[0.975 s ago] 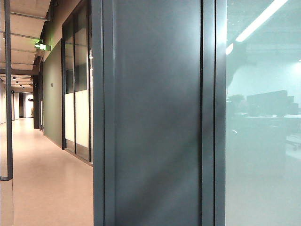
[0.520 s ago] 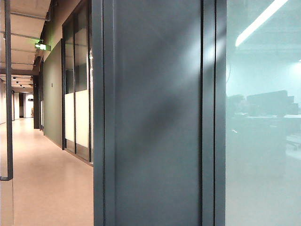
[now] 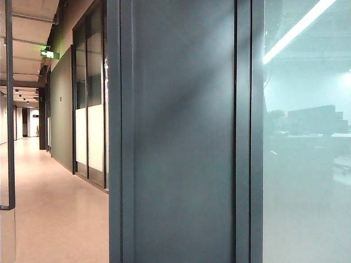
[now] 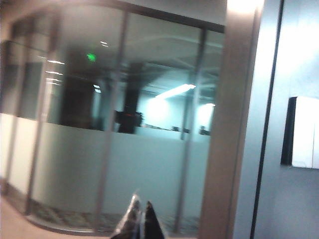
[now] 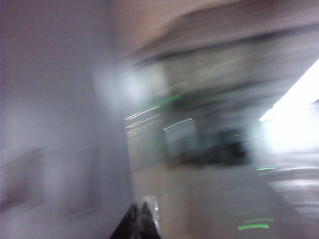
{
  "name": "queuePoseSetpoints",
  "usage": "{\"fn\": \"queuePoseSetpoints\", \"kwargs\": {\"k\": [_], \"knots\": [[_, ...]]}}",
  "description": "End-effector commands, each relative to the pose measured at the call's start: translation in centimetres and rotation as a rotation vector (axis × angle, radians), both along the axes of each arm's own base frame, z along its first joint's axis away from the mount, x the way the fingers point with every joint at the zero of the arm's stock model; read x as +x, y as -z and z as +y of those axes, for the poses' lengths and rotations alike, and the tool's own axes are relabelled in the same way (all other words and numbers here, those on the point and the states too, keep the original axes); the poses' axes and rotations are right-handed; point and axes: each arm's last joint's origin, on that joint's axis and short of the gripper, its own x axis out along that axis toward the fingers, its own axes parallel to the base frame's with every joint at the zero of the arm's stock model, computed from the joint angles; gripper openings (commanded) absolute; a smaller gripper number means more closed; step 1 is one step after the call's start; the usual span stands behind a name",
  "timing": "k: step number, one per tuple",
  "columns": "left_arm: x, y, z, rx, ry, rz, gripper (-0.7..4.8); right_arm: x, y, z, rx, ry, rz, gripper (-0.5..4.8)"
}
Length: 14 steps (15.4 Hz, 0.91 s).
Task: Raise the arm to find the leftmost switch on the wall and turn on the lights.
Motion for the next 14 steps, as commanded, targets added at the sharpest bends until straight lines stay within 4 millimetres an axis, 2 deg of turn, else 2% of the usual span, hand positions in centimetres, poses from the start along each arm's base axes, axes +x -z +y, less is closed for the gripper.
{"fn": "queuePoseSetpoints", "kwargs": {"k": [1,3,4,8,9,11,14], "knots": [[1.4,-1.2,-0.6,-0.025,0.081,-0.005,-0.06,2.8,-1.3,0.9,-0.153,-0.423,0.124,-0.01],[2.1,-1.4,-1.2,-0.015,0.126,0.0,-0.06,4.7,-2.1,1.8,-0.194,-0.682,0.21,-0.01],[2.2,-1.4,-1.2,-0.007,0.141,0.002,-0.06,5.3,-2.4,2.6,-0.193,-0.748,0.225,-0.01],[2.2,-1.6,-3.3,-0.022,0.23,-0.034,-0.05,5.2,-2.7,3.9,-0.187,-0.775,0.182,-0.01],[1.7,-2.1,-3.7,-0.037,0.282,-0.078,-0.06,5.2,-2.7,4.1,-0.183,-0.777,0.182,-0.01],[1.5,-3.7,-6.3,-0.059,0.421,-0.105,-0.06,5.1,-2.8,4.1,-0.184,-0.778,0.182,-0.01],[3.3,-6.8,-7.8,-0.029,0.509,-0.111,-0.06,5.0,-2.7,4.6,-0.187,-0.806,0.18,-0.01]]}}
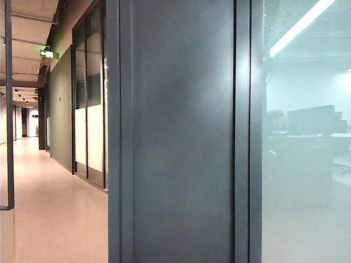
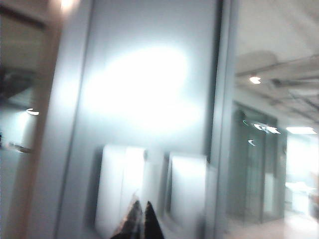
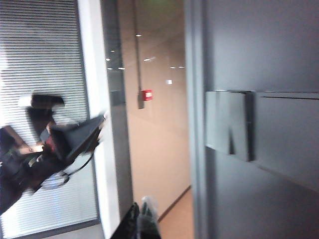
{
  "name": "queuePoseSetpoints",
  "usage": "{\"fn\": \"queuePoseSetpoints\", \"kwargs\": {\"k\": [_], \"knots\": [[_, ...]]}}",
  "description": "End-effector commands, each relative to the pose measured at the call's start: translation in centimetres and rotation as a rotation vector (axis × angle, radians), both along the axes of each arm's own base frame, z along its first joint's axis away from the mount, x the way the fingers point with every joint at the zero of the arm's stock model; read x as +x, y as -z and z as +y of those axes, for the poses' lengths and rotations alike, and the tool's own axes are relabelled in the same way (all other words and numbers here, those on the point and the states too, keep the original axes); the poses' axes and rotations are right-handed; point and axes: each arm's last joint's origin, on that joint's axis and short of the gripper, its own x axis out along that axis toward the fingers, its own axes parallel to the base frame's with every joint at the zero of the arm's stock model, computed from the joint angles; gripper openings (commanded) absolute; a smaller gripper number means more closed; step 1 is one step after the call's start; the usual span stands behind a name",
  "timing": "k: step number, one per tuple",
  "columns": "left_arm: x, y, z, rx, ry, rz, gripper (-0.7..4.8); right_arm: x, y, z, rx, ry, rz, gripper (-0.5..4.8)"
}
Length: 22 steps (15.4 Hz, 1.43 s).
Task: Raise the arm to find the leftmost switch on the wall and turn on the lights.
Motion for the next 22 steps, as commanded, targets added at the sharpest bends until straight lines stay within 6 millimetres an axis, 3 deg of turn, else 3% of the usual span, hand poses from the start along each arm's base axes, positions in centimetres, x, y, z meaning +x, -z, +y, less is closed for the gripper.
{"fn": "queuePoseSetpoints", "kwargs": {"k": [1,4,6,10,22], "knots": [[2.0,-2.1,-2.1,0.016,0.074,0.029,-0.06,-0.7,-0.3,0.3,-0.001,-0.021,-0.025,-0.01],[4.4,-2.9,-3.9,0.024,0.099,0.015,-0.06,-0.7,-0.3,0.8,-0.002,-0.043,-0.022,-0.01],[5.6,-2.0,-6.4,0.029,0.138,0.046,-0.06,-0.9,-0.4,0.7,-0.002,-0.044,-0.027,-0.01],[7.5,-0.7,-8.0,0.054,0.131,0.077,-0.06,-1.3,-0.4,0.7,-0.009,-0.053,-0.016,-0.01],[8.5,0.3,-7.9,0.087,-0.077,0.158,-0.06,-1.4,-0.4,0.7,-0.014,-0.059,-0.014,-0.01]]}}
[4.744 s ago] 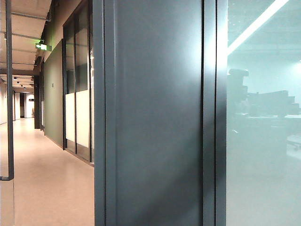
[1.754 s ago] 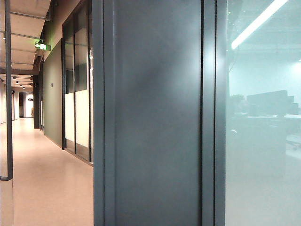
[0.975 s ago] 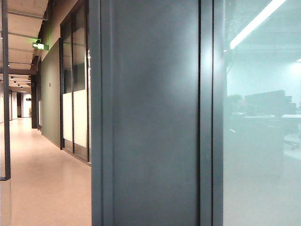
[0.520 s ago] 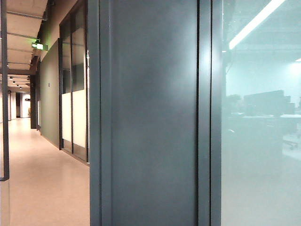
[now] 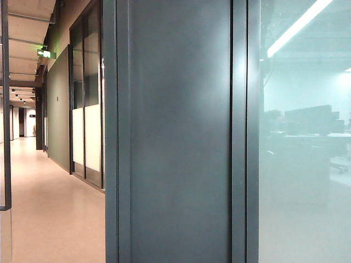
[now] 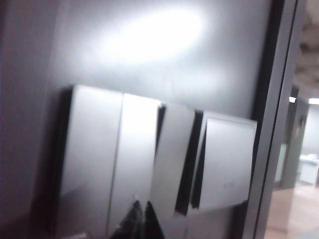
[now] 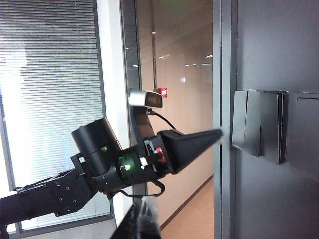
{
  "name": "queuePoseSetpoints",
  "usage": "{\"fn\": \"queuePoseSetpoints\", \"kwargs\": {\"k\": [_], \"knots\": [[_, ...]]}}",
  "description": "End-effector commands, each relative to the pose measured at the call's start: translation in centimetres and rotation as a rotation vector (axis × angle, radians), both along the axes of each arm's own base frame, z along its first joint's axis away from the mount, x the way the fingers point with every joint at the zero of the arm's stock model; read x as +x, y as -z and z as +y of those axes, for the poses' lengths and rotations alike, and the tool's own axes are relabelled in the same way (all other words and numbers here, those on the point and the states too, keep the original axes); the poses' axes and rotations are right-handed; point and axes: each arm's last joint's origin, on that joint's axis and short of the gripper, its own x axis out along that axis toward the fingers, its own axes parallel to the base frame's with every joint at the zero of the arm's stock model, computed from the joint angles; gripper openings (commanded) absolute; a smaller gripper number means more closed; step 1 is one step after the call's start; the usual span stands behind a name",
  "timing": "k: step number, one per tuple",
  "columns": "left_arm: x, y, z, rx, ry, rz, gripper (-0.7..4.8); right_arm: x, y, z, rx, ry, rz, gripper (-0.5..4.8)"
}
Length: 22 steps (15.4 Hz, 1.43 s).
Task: Raise the arm to find the leftmost switch on the wall and turn on the lights.
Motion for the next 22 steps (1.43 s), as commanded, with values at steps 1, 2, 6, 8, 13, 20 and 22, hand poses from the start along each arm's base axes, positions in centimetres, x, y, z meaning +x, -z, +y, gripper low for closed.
{"fn": "queuePoseSetpoints", "kwargs": {"k": [1,2,6,8,13,20,22], "knots": [[0.0,0.0,0.1,0.028,-0.049,-0.002,-0.06,-0.2,-0.1,0.0,0.0,-0.003,-0.009,-0.01],[0.0,0.1,0.1,0.035,-0.064,-0.003,-0.06,-0.2,-0.1,0.0,0.0,-0.003,-0.01,-0.01],[0.5,0.4,0.0,0.045,-0.125,0.003,-0.06,-0.3,-0.1,0.0,-0.009,-0.015,-0.01,-0.01],[1.4,1.1,-0.4,0.055,-0.124,0.018,-0.06,-0.3,-0.1,0.0,-0.01,-0.019,-0.007,-0.01],[2.2,1.6,-0.8,0.049,-0.15,0.032,-0.06,-0.6,-0.1,0.0,-0.015,-0.025,0.003,-0.01],[2.0,1.2,-0.6,0.019,-0.166,0.001,-0.06,-0.6,-0.1,0.0,-0.02,-0.031,0.001,-0.01],[2.0,0.9,-0.4,-0.009,-0.2,-0.016,-0.06,-0.6,-0.1,0.0,-0.022,-0.033,0.004,-0.01]]}}
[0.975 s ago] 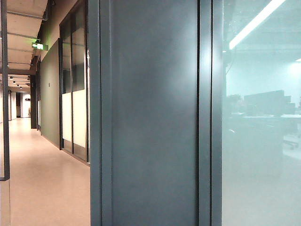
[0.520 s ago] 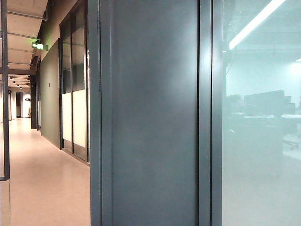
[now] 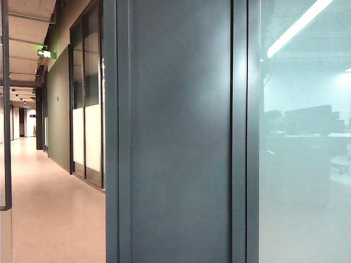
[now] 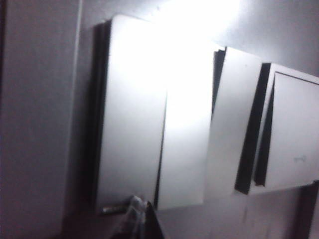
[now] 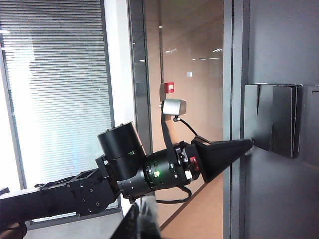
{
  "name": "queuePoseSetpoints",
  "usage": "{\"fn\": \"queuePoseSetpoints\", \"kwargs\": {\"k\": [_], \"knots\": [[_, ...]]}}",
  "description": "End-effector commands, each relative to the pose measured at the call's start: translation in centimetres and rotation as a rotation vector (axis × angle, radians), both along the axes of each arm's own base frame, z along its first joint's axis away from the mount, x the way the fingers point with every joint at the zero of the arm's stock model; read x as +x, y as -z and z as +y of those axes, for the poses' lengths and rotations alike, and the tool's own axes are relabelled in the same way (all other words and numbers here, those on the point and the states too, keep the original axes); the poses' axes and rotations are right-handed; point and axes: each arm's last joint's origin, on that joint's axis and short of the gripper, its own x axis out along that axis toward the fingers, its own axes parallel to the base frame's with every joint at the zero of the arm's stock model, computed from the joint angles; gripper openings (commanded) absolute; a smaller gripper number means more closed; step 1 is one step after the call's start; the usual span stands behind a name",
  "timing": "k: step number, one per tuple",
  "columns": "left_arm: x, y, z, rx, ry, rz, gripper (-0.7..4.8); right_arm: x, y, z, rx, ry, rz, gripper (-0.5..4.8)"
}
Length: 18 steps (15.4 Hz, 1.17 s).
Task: Raise the arm to find the leftmost switch on the wall and turn on the lights.
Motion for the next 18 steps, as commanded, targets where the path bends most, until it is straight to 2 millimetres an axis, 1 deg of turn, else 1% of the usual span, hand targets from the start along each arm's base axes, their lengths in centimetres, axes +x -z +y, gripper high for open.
{"fn": "queuePoseSetpoints", "kwargs": {"k": [1,5,7,9,12,14,16,17,18], "knots": [[-0.3,-0.8,0.4,-0.056,-0.061,-0.058,-0.06,-0.2,-0.1,0.0,-0.002,-0.005,-0.005,-0.01],[-0.2,-0.8,0.5,-0.062,-0.061,-0.07,-0.06,-0.2,-0.1,0.0,-0.002,-0.002,-0.007,-0.01],[-0.6,-1.1,0.6,-0.06,-0.057,-0.067,-0.06,-0.2,-0.1,0.0,-0.001,-0.002,-0.008,-0.01],[-2.8,-2.1,1.7,-0.039,-0.047,-0.031,-0.05,-0.3,-0.1,0.0,0.0,0.001,-0.01,-0.01],[-6.0,-3.2,3.1,0.015,0.026,0.003,-0.05,-0.2,-0.2,-0.1,0.014,0.023,-0.008,-0.01],[-8.7,-3.8,4.3,0.086,0.07,0.025,-0.05,-0.5,-0.3,-0.1,0.016,0.025,-0.014,-0.01],[-12.0,-4.4,5.8,0.146,0.109,0.025,-0.06,-0.7,-0.4,-0.5,0.03,0.057,-0.016,-0.01],[-13.4,-4.6,6.4,0.169,0.159,0.03,-0.05,-0.9,-0.4,-0.6,0.036,0.075,-0.006,-0.01],[-14.9,-4.7,7.1,0.192,0.174,0.041,-0.06,-1.0,-0.4,-0.7,0.045,0.094,0.019,-0.01]]}}
